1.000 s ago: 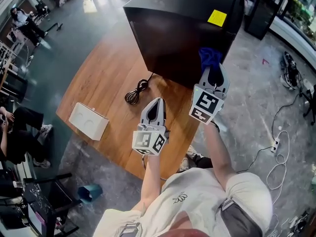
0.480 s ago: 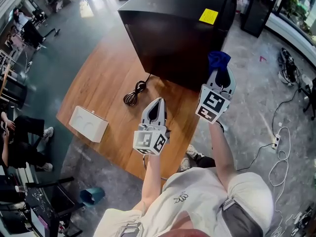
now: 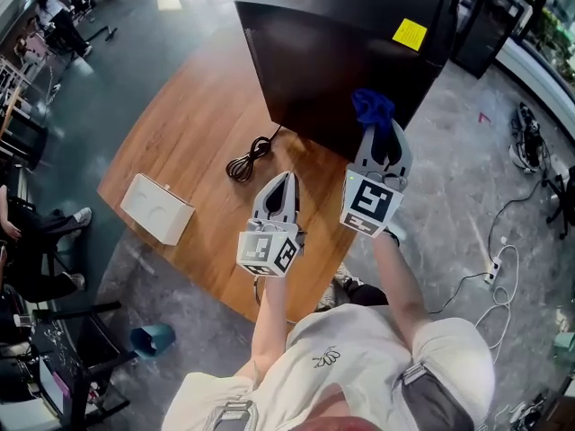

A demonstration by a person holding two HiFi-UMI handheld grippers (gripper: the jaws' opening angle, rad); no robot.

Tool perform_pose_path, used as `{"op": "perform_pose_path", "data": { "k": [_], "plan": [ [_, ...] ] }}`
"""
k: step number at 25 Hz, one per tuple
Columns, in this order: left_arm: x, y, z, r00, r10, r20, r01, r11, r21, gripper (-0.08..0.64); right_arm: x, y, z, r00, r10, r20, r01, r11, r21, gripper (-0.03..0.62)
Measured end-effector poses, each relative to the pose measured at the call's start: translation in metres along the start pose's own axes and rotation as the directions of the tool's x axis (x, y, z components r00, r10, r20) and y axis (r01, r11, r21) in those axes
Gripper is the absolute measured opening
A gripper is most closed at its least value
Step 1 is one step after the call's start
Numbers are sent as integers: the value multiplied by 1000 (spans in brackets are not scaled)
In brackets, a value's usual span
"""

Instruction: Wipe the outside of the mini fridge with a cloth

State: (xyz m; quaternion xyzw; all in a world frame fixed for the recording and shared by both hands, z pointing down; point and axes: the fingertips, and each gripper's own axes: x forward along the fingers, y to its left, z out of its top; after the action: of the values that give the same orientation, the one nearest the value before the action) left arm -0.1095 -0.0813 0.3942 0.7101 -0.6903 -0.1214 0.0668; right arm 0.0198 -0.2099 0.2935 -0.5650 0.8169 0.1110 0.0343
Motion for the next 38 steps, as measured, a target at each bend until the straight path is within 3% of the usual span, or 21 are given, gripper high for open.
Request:
{"op": "perform_pose_path", "data": {
  "k": [9, 14, 21, 28, 38],
  "plan": [
    [-17, 58, -8, 992, 126, -32, -126, 992, -20, 5, 63, 115, -21, 984, 170, -51, -163, 979, 126, 61],
    [-33, 84, -2, 980, 193, 48, -193, 981, 7, 5, 102, 188, -36, 965, 256, -55, -247, 960, 135, 61],
    [-43, 109, -5, 974, 219, 58, -222, 974, 42, 5, 148, 256, -57, 965, 252, -73, -244, 965, 100, 61],
    [-56, 136, -17, 956, 292, 27, -292, 956, 8, 5, 169, 266, -67, 974, 208, -90, -199, 975, 97, 61],
    [-50, 120, -13, 969, 245, 35, -245, 969, 9, 5, 153, 235, -70, 984, 150, -94, -140, 985, 105, 61]
  ]
}}
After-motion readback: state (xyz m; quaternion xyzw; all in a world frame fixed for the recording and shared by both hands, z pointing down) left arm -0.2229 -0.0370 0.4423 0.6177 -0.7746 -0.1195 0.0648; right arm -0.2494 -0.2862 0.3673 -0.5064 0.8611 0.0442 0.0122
